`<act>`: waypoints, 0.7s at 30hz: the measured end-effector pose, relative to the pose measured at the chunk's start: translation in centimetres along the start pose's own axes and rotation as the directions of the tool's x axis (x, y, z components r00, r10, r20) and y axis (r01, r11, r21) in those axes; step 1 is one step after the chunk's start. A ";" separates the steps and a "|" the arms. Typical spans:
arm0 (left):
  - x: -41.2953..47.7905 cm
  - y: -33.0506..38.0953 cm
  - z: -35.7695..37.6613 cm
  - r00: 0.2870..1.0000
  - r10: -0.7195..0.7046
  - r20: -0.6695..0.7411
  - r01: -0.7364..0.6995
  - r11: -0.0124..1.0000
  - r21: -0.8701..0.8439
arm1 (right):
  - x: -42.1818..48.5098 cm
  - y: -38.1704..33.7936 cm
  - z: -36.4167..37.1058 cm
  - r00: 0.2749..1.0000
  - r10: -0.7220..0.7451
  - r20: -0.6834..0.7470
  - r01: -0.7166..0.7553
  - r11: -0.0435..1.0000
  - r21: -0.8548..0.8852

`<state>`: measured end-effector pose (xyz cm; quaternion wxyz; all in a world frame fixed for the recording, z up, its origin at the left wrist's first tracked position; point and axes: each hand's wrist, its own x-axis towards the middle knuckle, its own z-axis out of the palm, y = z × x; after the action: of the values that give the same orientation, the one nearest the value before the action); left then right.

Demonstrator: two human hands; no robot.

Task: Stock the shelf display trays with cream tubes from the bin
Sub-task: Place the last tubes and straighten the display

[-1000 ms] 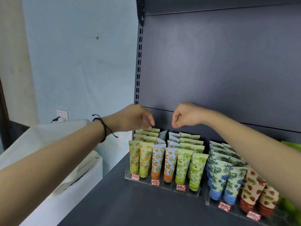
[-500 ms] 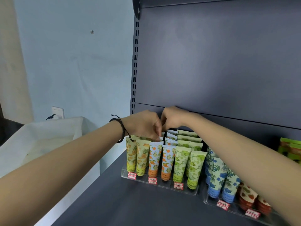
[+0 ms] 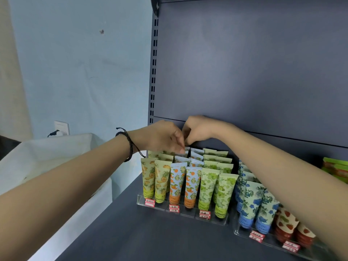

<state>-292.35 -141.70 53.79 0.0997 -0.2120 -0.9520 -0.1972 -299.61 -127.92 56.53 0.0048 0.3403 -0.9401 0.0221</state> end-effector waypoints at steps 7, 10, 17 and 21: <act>-0.4 -1.2 -0.3 0.997 -0.030 -0.069 0.031 0.999 0.013 | -1.0 -0.5 0.7 0.992 -0.085 0.089 0.085 0.996 0.012; -0.3 -1.4 -0.2 0.994 -0.046 -0.098 0.052 0.997 0.064 | -0.8 -0.4 0.9 0.991 -0.109 0.076 0.110 0.994 -0.003; 0.1 -1.8 -0.4 0.994 -0.067 -0.090 0.086 0.969 0.232 | -0.7 -0.6 0.4 0.989 -0.101 0.105 0.105 0.994 -0.027; 0.7 -1.9 0.2 0.992 -0.121 -0.032 0.125 0.939 0.320 | -0.8 -0.7 0.4 0.990 -0.088 0.113 0.094 0.994 -0.047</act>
<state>-293.84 -142.95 53.16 0.1262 -0.1320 -0.9821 -0.0467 -298.50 -127.99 56.14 -0.0374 0.3833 -0.9226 -0.0218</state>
